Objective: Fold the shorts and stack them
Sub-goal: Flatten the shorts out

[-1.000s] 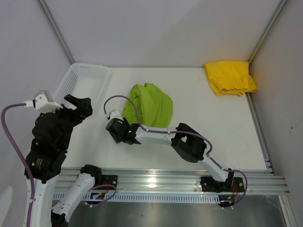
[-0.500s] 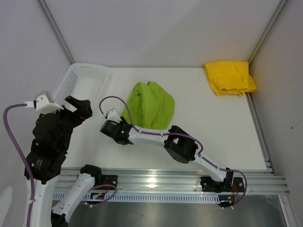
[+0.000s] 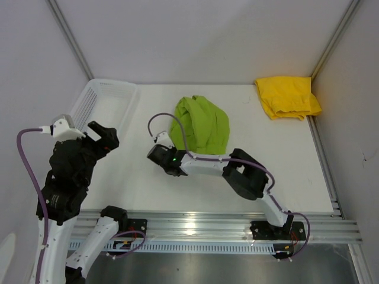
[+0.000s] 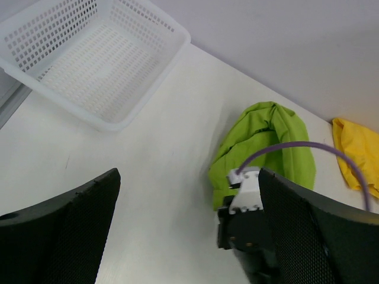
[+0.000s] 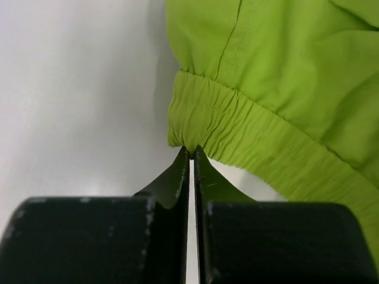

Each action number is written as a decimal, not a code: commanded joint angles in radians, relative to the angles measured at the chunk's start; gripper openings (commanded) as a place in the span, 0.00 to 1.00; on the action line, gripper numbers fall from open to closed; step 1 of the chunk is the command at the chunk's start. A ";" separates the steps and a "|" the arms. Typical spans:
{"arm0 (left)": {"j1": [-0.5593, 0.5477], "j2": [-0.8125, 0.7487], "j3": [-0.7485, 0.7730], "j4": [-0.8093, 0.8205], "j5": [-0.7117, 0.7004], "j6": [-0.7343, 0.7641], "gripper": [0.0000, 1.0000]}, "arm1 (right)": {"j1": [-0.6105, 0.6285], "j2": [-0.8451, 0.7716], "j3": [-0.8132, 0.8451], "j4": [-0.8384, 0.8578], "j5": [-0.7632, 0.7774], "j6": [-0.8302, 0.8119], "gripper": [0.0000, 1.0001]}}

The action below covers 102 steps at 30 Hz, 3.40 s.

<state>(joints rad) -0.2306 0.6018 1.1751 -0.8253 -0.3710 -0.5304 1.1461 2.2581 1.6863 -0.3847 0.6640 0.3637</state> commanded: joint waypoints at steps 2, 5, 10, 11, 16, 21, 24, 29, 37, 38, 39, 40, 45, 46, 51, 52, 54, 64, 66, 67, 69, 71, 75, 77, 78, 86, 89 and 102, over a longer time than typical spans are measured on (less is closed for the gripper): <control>0.007 0.004 -0.029 0.038 0.017 0.010 0.99 | -0.031 -0.313 -0.120 0.046 -0.079 -0.058 0.00; 0.007 0.013 -0.078 0.075 0.064 0.017 0.99 | -0.045 -0.471 -0.097 -0.095 -0.191 -0.109 0.00; 0.007 0.019 -0.228 0.253 0.327 0.006 0.99 | -0.137 -0.708 -0.051 -0.319 -0.417 -0.134 0.00; 0.005 0.018 -0.250 0.290 0.361 -0.003 0.99 | -0.146 -0.738 -0.043 -0.339 -0.466 -0.137 0.00; -0.038 -0.031 -0.415 0.534 0.504 -0.022 0.99 | -0.213 -0.882 -0.091 -0.410 -0.584 -0.100 0.00; -0.145 -0.050 -0.551 0.725 0.567 -0.031 0.99 | -0.316 -1.046 -0.345 -0.356 -0.766 0.012 0.00; -0.241 -0.005 -0.592 0.819 0.575 -0.010 0.99 | -0.390 -1.149 -0.483 -0.347 -0.796 0.066 0.00; -0.406 0.136 -0.626 0.936 0.494 0.052 0.99 | -0.477 -1.281 -0.703 -0.423 -0.776 0.141 0.00; -0.550 0.309 -0.606 1.060 0.443 0.116 0.99 | -0.497 -1.410 -0.830 -0.375 -0.782 0.147 0.42; -0.555 0.322 -0.606 1.065 0.448 0.121 0.99 | -0.499 -1.408 -0.850 -0.347 -0.790 0.149 0.44; -0.561 0.343 -0.608 1.069 0.449 0.124 0.99 | -0.499 -1.404 -0.859 -0.333 -0.808 0.143 0.47; -0.564 0.349 -0.608 1.080 0.452 0.132 0.99 | -0.497 -1.396 -0.872 -0.313 -0.849 0.142 0.50; -0.572 0.388 -0.635 1.106 0.455 0.133 0.98 | -0.497 -1.367 -0.927 -0.201 -0.888 0.158 0.67; -0.572 0.401 -0.635 1.111 0.457 0.135 0.98 | -0.496 -1.361 -0.930 -0.192 -0.900 0.152 0.68; -0.575 0.444 -0.657 1.140 0.457 0.122 0.97 | -0.398 -1.361 -0.929 -0.148 -0.844 0.147 0.71; -0.575 0.452 -0.663 1.146 0.451 0.116 0.97 | -0.373 -1.365 -0.929 -0.141 -0.824 0.150 0.72; -0.575 0.475 -0.677 1.146 0.405 0.075 0.97 | -0.286 -1.382 -0.933 -0.119 -0.755 0.159 0.73; -0.515 0.374 -0.626 1.005 0.307 -0.052 0.98 | 0.095 -1.310 -0.932 -0.128 -0.222 0.328 0.75; -0.512 0.328 -0.612 0.967 0.293 -0.052 0.98 | 0.124 -1.275 -0.901 -0.172 -0.118 0.360 0.72; -0.510 0.310 -0.609 0.941 0.284 -0.052 0.98 | 0.144 -1.235 -0.889 -0.189 -0.080 0.374 0.70; -0.507 0.256 -0.597 0.914 0.268 -0.056 0.98 | 0.153 -1.198 -0.855 -0.221 -0.009 0.406 0.68; -0.497 0.225 -0.585 0.872 0.259 -0.056 0.99 | 0.153 -1.158 -0.844 -0.220 0.020 0.409 0.65; -0.472 0.179 -0.563 0.793 0.250 -0.056 0.99 | 0.112 -1.118 -0.826 -0.177 -0.024 0.367 0.38; -0.455 0.161 -0.565 0.776 0.245 -0.051 0.99 | 0.101 -1.108 -0.817 -0.181 -0.044 0.347 0.26; -0.446 0.158 -0.560 0.755 0.245 -0.049 0.99 | 0.101 -1.109 -0.812 -0.189 -0.053 0.337 0.21; -0.285 0.223 -0.562 0.712 0.311 -0.040 0.99 | 0.018 -1.265 -0.713 -0.442 -0.182 0.225 0.00; -0.221 0.263 -0.566 0.741 0.363 -0.051 0.99 | 0.018 -1.331 -0.663 -0.565 -0.239 0.198 0.00; -0.072 0.579 -0.604 0.954 0.527 -0.131 0.99 | 0.271 -1.316 -0.692 -0.799 -0.236 0.455 0.00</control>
<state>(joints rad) -0.3180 1.1557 0.5846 -0.0189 0.0879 -0.6235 1.4029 0.9688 0.9905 -1.0813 0.4042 0.7322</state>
